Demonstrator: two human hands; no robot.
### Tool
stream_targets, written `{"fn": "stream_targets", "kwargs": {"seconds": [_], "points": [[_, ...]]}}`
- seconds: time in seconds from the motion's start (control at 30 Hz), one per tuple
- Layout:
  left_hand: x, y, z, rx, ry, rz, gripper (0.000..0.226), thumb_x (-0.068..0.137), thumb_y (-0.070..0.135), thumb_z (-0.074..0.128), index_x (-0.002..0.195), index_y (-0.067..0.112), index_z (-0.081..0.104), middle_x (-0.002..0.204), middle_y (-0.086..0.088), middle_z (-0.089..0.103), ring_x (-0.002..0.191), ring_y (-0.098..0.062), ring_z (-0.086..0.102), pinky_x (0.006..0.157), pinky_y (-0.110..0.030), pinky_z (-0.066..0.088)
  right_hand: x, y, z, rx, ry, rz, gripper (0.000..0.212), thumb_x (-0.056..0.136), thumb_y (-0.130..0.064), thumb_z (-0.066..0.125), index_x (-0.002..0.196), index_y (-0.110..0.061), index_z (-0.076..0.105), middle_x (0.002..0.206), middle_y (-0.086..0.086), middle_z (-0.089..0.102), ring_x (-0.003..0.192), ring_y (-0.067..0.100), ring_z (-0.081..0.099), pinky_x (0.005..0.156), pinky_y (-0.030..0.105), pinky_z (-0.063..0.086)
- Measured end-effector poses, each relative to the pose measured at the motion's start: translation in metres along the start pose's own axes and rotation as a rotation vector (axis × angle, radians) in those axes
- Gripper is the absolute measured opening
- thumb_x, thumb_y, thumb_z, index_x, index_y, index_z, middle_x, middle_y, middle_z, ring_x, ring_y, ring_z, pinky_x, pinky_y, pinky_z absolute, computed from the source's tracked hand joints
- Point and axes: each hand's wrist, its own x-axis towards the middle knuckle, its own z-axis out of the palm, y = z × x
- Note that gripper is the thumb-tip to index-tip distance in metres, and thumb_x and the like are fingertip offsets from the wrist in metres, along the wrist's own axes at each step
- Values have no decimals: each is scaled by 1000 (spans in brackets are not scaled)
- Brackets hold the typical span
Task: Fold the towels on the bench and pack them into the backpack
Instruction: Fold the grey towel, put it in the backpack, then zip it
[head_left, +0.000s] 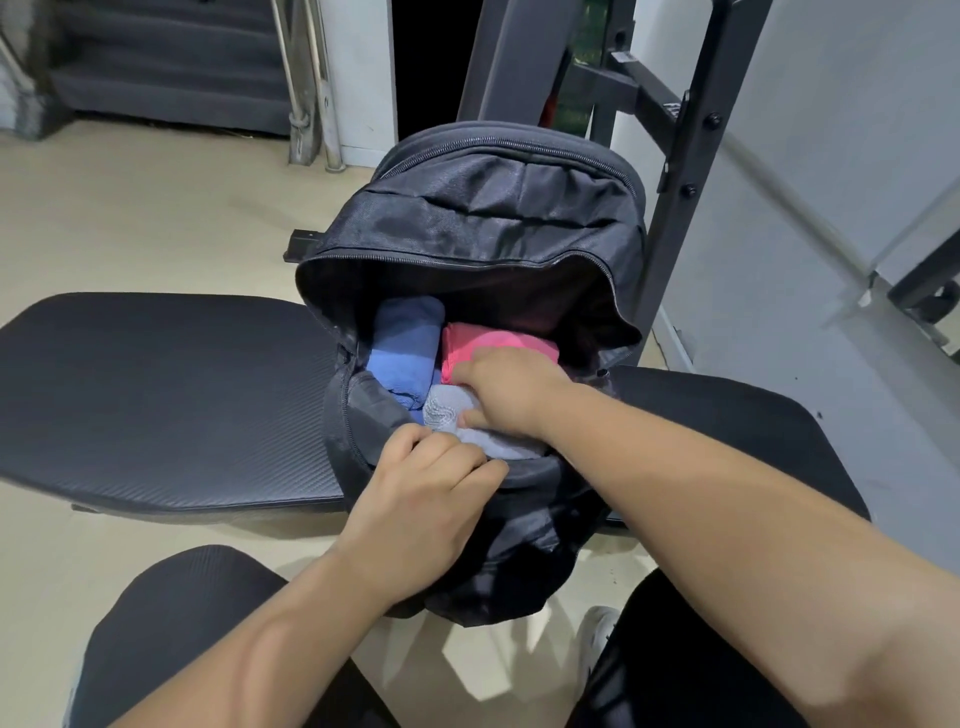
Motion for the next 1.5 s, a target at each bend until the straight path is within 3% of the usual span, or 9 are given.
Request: {"fn": "stream_targets", "kwargs": {"seconds": [0.1,0.27,0.5,0.6,0.7,0.87,1.13,1.27,1.5], "points": [[0,0,0,1,27,-5,23,81,10,67,104,15,69,87,2,63,79,-28,59,83,-45,46,-8,-7,-10,-80,188,-138,41,83,-38,75,112,-19,54,101,3,52,95,29,59,69,38,45],[2,-1,1,-14,57,14,25,83,10,66,106,15,70,90,1,64,79,-28,59,80,-45,46,-17,-3,-10,118,-206,-264,52,94,-34,65,144,-39,50,100,0,43,82,17,45,74,33,39],[-2,0,2,-29,17,25,25,83,12,67,107,18,69,94,4,64,86,-24,61,83,-42,45,-19,-9,-3,140,-469,-237,42,101,-14,49,140,-32,55,103,-2,42,93,19,47,80,30,37],[0,0,-1,-23,33,9,22,84,13,67,105,17,70,90,3,64,82,-27,60,82,-41,44,-15,-3,-9,370,-306,-146,39,99,-16,53,133,-32,64,116,-9,64,108,16,57,99,29,43],[2,-3,-3,-38,29,8,22,85,15,67,107,15,70,89,2,65,79,-28,59,80,-41,42,-7,7,-15,264,67,-14,36,101,-28,51,136,-30,61,138,1,53,125,24,49,100,32,39],[2,-8,-2,-63,-19,49,24,84,14,69,108,16,69,83,2,62,74,-27,56,71,-40,42,9,3,0,-126,-316,45,60,107,-46,28,162,-30,9,169,-8,-8,155,27,-5,122,57,14],[1,-10,-1,-95,-25,34,24,87,14,63,111,14,68,86,1,64,75,-28,57,71,-42,43,15,18,-4,-146,-426,183,71,98,-69,16,161,-35,12,169,-9,-2,155,33,1,120,59,16],[-3,-10,-1,-111,-9,37,27,85,11,67,113,13,68,87,1,64,75,-28,57,71,-41,43,23,-11,-36,-87,-4,59,57,101,-59,29,148,-32,44,155,0,41,138,32,39,109,51,35],[-7,-14,-2,-121,-9,51,30,84,11,70,114,12,69,85,1,62,73,-26,54,71,-37,37,45,-50,-26,92,-222,-115,55,106,-52,18,160,-39,17,169,-10,12,155,21,9,123,48,10]]}}
